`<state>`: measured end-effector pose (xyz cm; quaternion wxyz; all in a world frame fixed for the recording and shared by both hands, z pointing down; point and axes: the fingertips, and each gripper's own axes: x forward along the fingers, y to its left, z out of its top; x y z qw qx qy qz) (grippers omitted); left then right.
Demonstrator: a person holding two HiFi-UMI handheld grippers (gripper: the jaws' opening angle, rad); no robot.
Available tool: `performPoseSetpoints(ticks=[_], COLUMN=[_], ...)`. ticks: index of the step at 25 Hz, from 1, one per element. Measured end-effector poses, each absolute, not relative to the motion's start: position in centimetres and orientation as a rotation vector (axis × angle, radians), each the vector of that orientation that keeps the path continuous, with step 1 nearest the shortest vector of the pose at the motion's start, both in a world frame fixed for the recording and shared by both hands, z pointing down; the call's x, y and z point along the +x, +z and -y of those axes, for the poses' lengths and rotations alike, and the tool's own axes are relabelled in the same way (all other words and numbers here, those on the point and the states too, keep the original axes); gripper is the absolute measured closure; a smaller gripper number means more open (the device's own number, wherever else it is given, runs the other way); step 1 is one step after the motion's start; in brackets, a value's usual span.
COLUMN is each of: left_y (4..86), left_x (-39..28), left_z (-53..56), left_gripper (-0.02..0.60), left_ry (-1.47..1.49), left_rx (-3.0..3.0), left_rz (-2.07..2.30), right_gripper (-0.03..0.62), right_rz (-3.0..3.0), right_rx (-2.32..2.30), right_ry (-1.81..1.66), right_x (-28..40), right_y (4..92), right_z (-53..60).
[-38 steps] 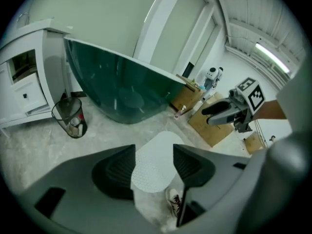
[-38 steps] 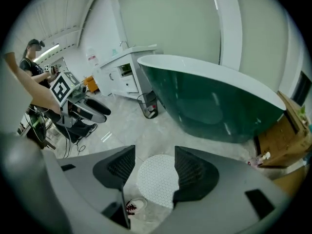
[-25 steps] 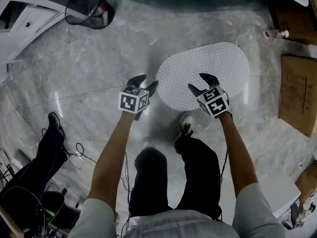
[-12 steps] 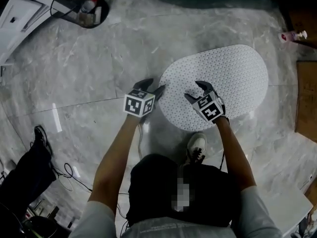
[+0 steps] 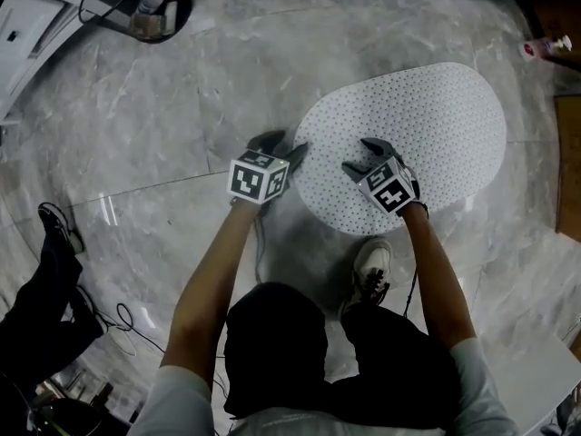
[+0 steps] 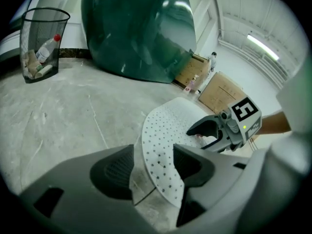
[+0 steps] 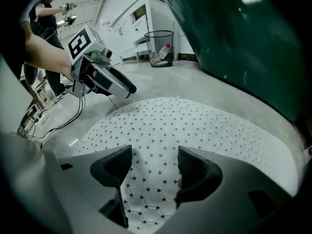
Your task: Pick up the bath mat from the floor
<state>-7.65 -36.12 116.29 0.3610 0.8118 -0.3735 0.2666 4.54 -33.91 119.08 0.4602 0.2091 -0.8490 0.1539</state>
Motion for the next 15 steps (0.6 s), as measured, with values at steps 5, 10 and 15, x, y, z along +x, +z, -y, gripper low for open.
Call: performPoseSetpoints(ticks=[5, 10, 15], left_y=[117.3, 118.4, 118.5], left_x=[-6.9, -6.0, -5.7], left_z=[37.5, 37.7, 37.8], left_gripper=[0.318, 0.314, 0.302], left_ry=[0.698, 0.75, 0.724], left_rx=[2.1, 2.071, 2.081], left_rz=[0.962, 1.001, 1.023], right_gripper=[0.304, 0.304, 0.304], right_rz=[2.114, 2.165, 2.188], right_rx=[0.498, 0.563, 0.586], right_ry=[0.38, 0.372, 0.362], right_x=[4.4, 4.4, 4.5], right_y=[118.7, 118.7, 118.6], right_z=[34.0, 34.0, 34.3])
